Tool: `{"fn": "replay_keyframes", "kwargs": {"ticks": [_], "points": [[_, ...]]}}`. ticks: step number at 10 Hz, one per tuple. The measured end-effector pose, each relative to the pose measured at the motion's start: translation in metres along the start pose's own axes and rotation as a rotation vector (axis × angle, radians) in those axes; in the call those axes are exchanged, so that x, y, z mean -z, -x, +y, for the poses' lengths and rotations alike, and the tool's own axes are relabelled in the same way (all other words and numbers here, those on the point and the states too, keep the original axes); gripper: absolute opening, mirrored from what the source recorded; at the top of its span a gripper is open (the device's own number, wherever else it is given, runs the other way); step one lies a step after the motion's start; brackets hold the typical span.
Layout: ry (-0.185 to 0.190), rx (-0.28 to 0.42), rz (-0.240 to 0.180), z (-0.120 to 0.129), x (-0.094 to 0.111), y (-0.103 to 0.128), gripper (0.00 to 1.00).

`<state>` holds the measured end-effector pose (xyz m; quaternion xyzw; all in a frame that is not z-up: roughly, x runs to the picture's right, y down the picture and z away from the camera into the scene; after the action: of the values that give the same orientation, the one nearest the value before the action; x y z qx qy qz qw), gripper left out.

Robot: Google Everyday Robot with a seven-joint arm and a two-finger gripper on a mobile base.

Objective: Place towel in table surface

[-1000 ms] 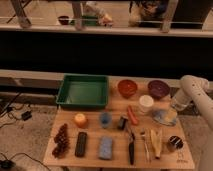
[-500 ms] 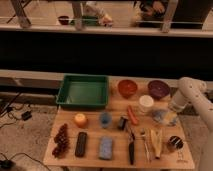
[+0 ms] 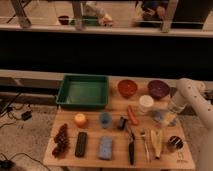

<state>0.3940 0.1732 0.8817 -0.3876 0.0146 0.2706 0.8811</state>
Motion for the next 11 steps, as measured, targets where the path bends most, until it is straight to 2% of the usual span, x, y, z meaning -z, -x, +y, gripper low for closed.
{"fn": "replay_keyframes", "kwargs": {"ticks": [2,3,4,8,10,11], "points": [[0.007,0.012,0.002,-0.0009,-0.0028,0.0002,0.8],[0.011,0.019,0.0,-0.0014,-0.0044,0.0002,0.76],[0.012,0.024,-0.002,-0.002,-0.005,0.0003,0.69],[0.015,0.029,-0.006,-0.0027,-0.0033,0.0017,0.27],[0.02,0.033,-0.004,-0.0019,-0.0024,0.0037,0.16],[0.02,0.033,-0.004,-0.002,-0.0025,0.0038,0.16]]}}
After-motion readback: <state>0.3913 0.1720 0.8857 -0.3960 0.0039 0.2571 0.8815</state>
